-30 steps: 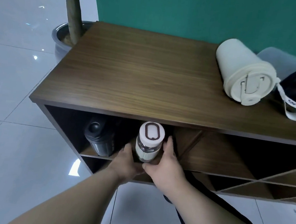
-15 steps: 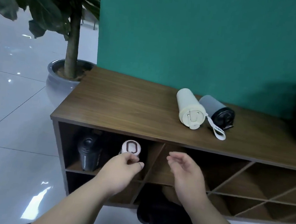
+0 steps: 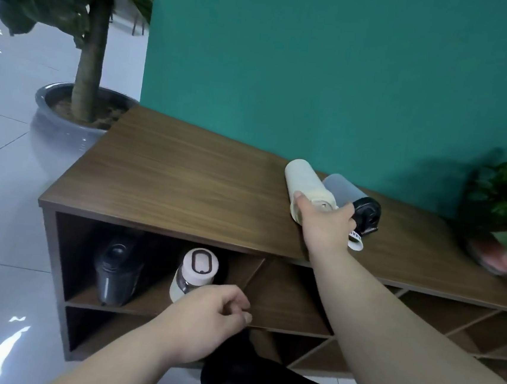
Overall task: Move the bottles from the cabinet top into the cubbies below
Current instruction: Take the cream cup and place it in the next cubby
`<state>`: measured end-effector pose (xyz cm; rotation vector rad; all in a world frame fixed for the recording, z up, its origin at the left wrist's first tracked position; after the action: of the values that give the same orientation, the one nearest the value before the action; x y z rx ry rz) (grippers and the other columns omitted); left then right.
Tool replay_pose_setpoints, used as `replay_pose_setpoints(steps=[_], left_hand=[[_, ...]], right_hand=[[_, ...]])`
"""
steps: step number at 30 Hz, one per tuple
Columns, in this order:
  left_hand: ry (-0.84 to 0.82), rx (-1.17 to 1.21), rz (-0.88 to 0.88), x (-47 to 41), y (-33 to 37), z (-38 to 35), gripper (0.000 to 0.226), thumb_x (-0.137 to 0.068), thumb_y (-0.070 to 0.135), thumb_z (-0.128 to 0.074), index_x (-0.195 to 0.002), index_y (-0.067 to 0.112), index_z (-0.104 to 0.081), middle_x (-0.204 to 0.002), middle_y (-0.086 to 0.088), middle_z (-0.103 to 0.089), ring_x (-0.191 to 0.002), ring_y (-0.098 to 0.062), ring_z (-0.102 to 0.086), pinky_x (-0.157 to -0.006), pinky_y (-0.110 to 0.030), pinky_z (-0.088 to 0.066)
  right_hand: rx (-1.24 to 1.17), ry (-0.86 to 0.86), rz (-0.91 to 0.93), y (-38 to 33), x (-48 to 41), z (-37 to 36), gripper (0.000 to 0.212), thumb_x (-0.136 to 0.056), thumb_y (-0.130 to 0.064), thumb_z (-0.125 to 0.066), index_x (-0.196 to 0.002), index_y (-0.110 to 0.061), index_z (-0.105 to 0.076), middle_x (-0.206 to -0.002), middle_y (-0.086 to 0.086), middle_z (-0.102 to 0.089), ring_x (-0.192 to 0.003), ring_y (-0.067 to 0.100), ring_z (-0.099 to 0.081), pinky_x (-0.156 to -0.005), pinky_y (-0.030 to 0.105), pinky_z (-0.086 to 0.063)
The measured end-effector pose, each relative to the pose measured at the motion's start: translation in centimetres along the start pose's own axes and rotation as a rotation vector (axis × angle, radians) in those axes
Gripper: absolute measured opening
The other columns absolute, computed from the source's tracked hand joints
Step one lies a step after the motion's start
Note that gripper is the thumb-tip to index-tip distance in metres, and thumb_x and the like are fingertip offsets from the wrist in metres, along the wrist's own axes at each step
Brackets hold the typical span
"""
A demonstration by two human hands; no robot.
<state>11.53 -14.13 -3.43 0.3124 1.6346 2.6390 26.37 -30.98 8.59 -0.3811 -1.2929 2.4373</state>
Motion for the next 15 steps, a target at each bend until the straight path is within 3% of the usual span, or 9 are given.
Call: replay_pose_setpoints(steps=[4, 6, 8, 12, 15], left_hand=[[-0.029, 0.000, -0.023, -1.0, -0.6, 0.1, 0.013, -0.093, 0.043, -0.067, -0.101, 0.033, -0.069, -0.101, 0.004, -0.075, -0.072, 0.000, -0.060, -0.074, -0.020, -0.049], [-0.020, 0.025, -0.013, -1.5, -1.0, 0.3, 0.012, -0.092, 0.044, -0.067, -0.098, 0.035, -0.070, -0.098, 0.003, -0.076, -0.066, 0.001, -0.057, -0.070, -0.021, -0.048], [-0.013, 0.032, 0.008, -1.8, -1.3, 0.6, 0.013, -0.090, 0.047, -0.067, -0.096, 0.036, -0.070, -0.097, 0.003, -0.076, -0.065, 0.001, -0.058, -0.070, -0.023, -0.050], [0.014, 0.030, 0.029, -2.0, -1.6, 0.8, 0.009, -0.093, 0.043, -0.068, -0.098, 0.035, -0.071, -0.099, 0.014, -0.075, -0.085, -0.007, -0.069, -0.082, -0.024, -0.054], [0.025, 0.087, 0.030, -1.8, -1.4, 0.6, 0.006, -0.095, 0.037, -0.068, -0.101, 0.036, -0.070, -0.103, 0.014, -0.074, -0.095, -0.006, -0.069, -0.087, -0.019, -0.050]], right_hand=[[0.045, 0.021, -0.051, -0.4, -1.5, -1.9, 0.113, -0.069, -0.064, -0.077, -0.155, -0.017, -0.020, -0.145, 0.011, -0.036, -0.113, 0.039, -0.057, -0.087, 0.042, -0.045], [0.064, 0.030, -0.049, -0.4, -1.9, -2.2, 0.101, -0.071, -0.055, -0.077, -0.148, -0.015, -0.026, -0.140, 0.011, -0.038, -0.098, 0.038, -0.054, -0.091, 0.047, -0.050], [0.074, 0.028, -0.027, -0.3, -1.9, -2.0, 0.087, -0.074, -0.045, -0.074, -0.142, -0.014, -0.030, -0.138, 0.011, -0.039, -0.093, 0.035, -0.050, -0.083, 0.044, -0.049], [-0.004, -0.014, 0.041, 0.8, -0.5, 0.0, 0.085, -0.075, -0.035, -0.074, -0.146, -0.019, -0.030, -0.141, 0.007, -0.042, -0.099, 0.029, -0.050, -0.079, 0.037, -0.040], [-0.192, -0.101, 0.086, 2.3, 2.1, 2.9, 0.075, -0.081, -0.027, -0.075, -0.145, -0.029, -0.035, -0.124, -0.003, -0.053, -0.095, 0.014, -0.058, -0.071, 0.029, -0.044]])
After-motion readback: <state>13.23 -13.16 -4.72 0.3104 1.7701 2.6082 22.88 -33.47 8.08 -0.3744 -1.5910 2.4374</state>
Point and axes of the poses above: each hand's wrist, its own x-axis away from the middle knuckle, its own z-axis out of the back of the hand, y = z × x, the point moved 7 cm from there along -x, towards the middle knuckle
